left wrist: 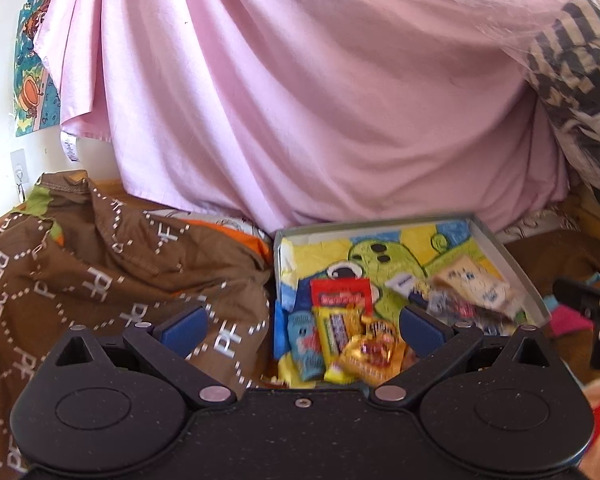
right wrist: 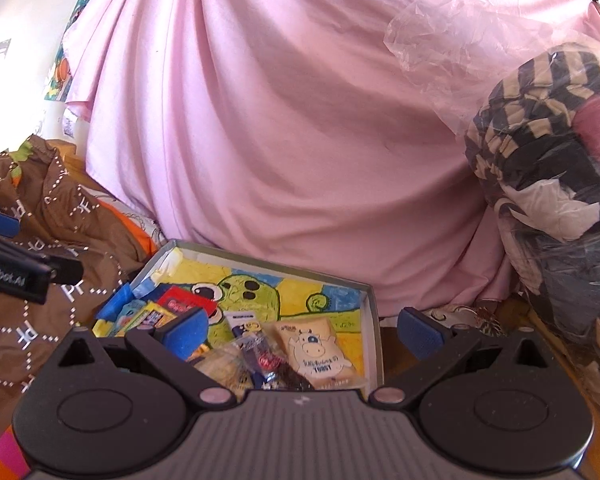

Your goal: Organize snacks

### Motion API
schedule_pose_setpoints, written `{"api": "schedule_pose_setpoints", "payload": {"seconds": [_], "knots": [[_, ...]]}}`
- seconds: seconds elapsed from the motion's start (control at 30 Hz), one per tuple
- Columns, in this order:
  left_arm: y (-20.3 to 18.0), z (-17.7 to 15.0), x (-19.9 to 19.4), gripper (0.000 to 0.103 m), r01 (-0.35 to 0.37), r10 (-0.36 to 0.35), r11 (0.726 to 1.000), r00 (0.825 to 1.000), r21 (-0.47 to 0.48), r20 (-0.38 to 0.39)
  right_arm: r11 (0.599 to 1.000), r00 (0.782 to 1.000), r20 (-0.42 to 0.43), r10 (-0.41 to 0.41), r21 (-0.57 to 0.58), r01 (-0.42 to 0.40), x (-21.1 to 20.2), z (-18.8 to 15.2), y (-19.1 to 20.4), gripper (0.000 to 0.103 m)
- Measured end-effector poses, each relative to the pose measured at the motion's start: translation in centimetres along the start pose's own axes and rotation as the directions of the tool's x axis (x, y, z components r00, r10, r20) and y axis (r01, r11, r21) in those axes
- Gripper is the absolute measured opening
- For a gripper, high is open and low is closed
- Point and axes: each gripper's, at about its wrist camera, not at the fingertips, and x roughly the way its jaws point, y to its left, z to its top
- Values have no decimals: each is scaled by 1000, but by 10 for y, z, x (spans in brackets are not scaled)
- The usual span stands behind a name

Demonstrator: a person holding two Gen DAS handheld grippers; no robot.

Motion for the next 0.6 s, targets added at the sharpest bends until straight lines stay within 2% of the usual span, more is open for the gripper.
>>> {"api": "schedule_pose_setpoints", "payload": {"seconds": [0.37, 0.5, 0.6], "knots": [[11, -19, -67, 102, 30, -33, 998, 998, -59, -49, 1000, 998, -57, 16, 6, -15, -68, 5, 20, 103], [14, -22, -99, 102, 37, -40, 996, 998, -77, -40, 1000, 998, -55, 15, 2, -15, -97, 4, 32, 103], [17, -19, -127, 102, 40, -41, 994, 999, -100, -7, 998, 999, -49, 13, 56, -11, -118, 1, 35, 103]]}}
